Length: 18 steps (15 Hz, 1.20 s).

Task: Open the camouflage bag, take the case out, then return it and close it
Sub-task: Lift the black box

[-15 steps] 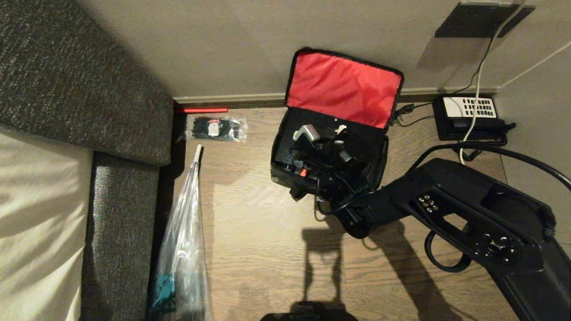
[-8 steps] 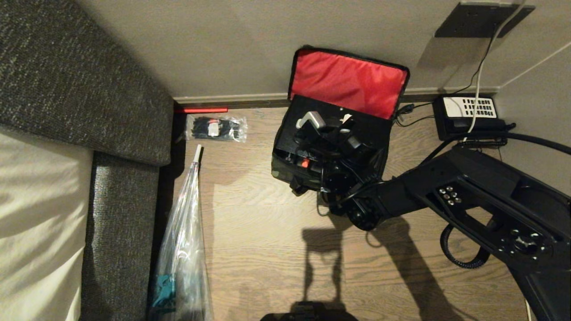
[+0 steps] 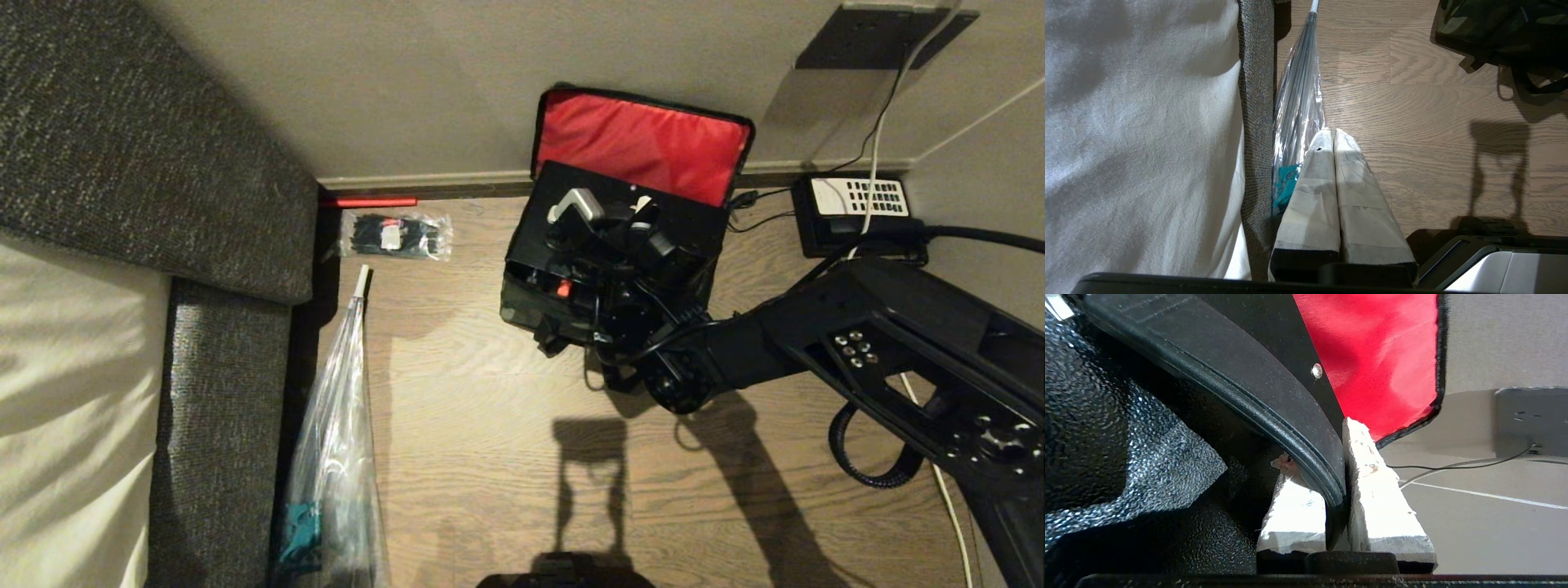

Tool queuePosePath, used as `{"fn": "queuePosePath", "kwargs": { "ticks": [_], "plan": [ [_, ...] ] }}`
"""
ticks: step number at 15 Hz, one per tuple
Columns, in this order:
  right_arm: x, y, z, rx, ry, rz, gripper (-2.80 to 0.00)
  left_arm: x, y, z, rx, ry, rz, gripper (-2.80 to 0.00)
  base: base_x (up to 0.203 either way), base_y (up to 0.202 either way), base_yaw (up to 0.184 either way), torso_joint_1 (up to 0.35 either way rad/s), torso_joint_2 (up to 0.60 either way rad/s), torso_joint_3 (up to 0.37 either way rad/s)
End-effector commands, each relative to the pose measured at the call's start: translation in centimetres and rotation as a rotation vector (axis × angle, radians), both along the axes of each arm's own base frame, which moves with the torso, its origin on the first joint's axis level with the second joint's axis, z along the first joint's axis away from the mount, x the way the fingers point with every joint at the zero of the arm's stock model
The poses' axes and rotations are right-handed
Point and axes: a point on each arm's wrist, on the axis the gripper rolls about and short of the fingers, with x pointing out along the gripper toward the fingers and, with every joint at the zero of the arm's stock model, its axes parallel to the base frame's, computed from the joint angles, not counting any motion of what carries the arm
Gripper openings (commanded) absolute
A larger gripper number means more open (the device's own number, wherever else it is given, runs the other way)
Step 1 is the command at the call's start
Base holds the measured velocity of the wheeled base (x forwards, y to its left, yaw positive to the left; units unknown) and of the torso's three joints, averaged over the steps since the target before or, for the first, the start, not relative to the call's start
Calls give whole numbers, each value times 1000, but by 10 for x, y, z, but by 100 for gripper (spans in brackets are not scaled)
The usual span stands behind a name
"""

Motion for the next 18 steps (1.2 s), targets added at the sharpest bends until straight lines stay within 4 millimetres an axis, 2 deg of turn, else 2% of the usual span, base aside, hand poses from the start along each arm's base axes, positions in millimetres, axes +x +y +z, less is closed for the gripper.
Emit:
{"fn": "queuePosePath", "kwargs": {
  "ticks": [1,4,12,18],
  "plan": [
    [-4,-3,8,-2,-2,-8,-280,0,0,0,0,0,1,-280,0,0,0,0,0,0],
    [-10,-7,9,-19,18,-9,-280,0,0,0,0,0,1,-280,0,0,0,0,0,0],
    [-28,-13,40,23,-26,-7,-280,0,0,0,0,-1,1,-280,0,0,0,0,0,0],
    [-43,-17,56,19,-12,13,-280,0,0,0,0,-1,1,-280,0,0,0,0,0,0]
  ]
}}
